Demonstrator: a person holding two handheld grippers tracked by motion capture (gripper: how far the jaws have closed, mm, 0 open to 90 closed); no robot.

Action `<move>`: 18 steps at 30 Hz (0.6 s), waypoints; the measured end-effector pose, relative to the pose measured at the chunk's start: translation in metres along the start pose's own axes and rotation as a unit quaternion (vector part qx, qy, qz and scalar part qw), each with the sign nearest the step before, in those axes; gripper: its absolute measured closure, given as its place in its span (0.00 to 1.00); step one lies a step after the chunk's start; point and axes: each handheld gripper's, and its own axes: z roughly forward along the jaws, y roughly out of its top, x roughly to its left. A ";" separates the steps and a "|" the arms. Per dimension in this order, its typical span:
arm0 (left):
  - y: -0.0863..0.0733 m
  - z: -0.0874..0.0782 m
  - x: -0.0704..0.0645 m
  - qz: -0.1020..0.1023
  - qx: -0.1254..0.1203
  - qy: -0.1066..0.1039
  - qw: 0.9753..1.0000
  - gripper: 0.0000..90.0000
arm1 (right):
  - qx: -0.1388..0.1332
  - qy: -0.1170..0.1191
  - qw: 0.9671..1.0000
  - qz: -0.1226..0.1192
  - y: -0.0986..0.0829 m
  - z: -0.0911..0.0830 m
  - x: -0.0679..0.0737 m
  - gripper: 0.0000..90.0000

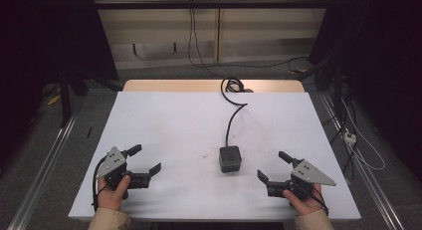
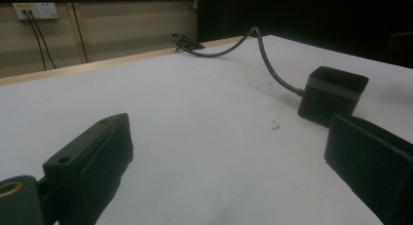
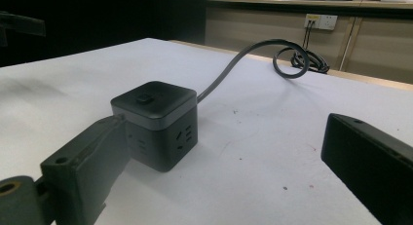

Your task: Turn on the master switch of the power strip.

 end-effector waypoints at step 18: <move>-0.001 -0.002 -0.001 -0.002 -0.004 -0.007 1.000 0.04 | -0.001 0.000 1.000 0.001 0.003 0.007 0.003 0.05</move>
